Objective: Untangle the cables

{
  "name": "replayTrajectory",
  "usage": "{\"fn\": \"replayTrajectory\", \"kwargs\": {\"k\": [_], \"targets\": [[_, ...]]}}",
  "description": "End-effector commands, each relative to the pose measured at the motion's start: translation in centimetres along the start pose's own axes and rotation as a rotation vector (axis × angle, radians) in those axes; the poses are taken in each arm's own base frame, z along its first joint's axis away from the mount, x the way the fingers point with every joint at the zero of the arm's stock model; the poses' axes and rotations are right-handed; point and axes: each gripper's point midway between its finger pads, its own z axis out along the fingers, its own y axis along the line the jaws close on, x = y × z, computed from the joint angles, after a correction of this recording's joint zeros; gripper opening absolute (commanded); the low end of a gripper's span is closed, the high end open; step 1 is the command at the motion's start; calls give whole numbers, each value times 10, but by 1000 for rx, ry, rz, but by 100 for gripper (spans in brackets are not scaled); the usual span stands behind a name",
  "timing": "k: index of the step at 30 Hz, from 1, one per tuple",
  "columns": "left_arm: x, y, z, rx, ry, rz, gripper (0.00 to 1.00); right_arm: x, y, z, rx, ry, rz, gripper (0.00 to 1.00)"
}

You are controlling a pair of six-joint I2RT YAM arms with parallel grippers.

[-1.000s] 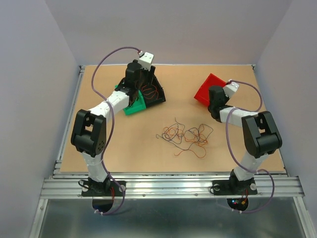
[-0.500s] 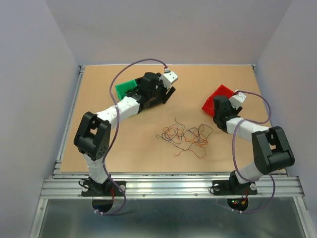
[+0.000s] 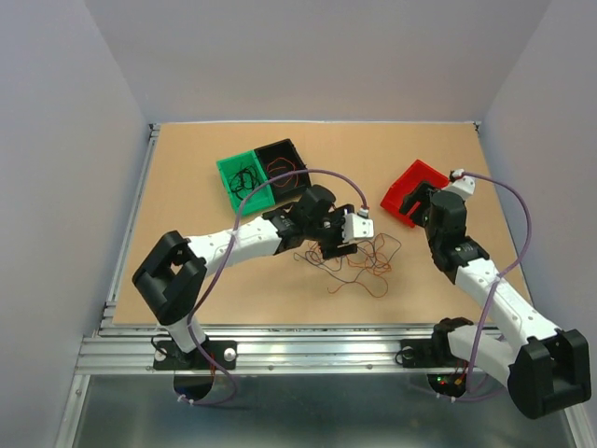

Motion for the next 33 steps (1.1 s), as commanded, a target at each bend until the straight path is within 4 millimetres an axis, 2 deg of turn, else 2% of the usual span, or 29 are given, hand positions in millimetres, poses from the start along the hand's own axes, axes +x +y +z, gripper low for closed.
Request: {"fn": "replayTrajectory", "kwargs": {"k": [1,6,8,11,16,23,24,25,27,28,29,32,33], "targets": [[10,-11,4,53,20,73,73,32,-6,-8,-34,115,-76,74],[21,-9,18,53,64,56,68,31,-4,-10,-46,116,-82,74],[23,-2,21,25,77,53,65,28,-2,-12,-58,107,-79,74],[26,5,21,-13,90,63,62,27,-2,-15,-69,101,-78,73],[34,5,27,-7,111,66,58,20,-1,-22,-86,69,-69,73],[38,11,38,-16,132,52,46,17,1,-27,-108,58,-64,73],[39,11,40,-14,134,51,43,17,2,-27,-111,60,-63,73],[38,12,40,-15,133,53,34,17,2,-27,-113,61,-64,72],[39,10,42,3,133,53,21,19,2,-27,-111,66,-66,72],[38,9,42,8,133,56,13,19,2,-26,-111,66,-66,72],[37,8,40,19,134,57,0,19,1,-26,-110,67,-68,71],[24,12,26,9,103,52,0,22,6,-27,-134,80,-71,70],[10,16,13,-7,67,46,0,24,8,-28,-151,90,-79,70]]}}
